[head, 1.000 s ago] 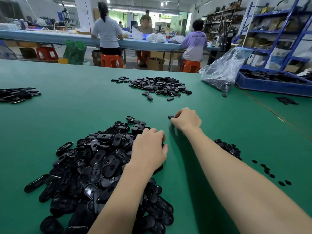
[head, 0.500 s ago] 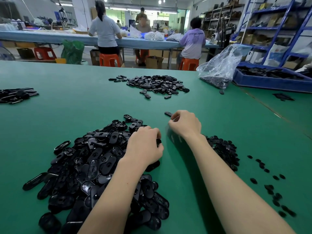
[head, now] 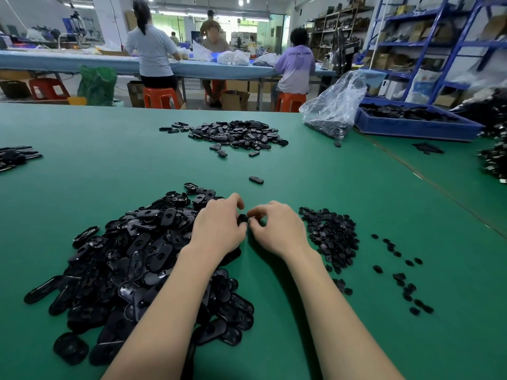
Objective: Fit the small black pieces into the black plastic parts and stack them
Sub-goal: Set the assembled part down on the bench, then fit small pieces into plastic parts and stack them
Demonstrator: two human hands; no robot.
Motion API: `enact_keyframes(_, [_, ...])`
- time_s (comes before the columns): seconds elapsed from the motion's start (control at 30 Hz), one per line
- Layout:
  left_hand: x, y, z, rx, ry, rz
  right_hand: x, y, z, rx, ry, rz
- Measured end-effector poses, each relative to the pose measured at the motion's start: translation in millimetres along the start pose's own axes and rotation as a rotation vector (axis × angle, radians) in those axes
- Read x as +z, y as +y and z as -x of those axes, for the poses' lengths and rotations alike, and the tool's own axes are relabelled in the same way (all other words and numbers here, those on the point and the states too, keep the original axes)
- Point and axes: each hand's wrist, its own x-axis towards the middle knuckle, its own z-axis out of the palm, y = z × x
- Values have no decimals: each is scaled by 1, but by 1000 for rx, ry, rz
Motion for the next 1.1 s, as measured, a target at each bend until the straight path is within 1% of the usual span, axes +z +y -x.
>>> enact_keyframes(0.2, [0, 0, 0, 10, 16, 125, -2, 2, -2, 32, 29, -117])
enact_keyframes(0.37, [3, 1, -1, 50, 35, 142, -5, 5, 2, 49, 106, -134])
enact_keyframes(0.47, [2, 1, -2, 67, -4, 86, -8, 9, 2, 73, 166, -175])
enact_keyframes(0.63, [1, 0, -2, 53, -27, 49, -10, 11, 1, 71, 158, -228])
enact_keyframes(0.87, [2, -6, -6, 30, -52, 145, -11, 11, 0, 51, 161, -240])
enact_keyframes(0.97, [3, -7, -8, 9, -24, 172, -14, 11, 0, 63, 144, -182])
enact_keyframes(1.1, [3, -8, -8, -2, 37, 145, -24, 15, -3, 193, 164, 94])
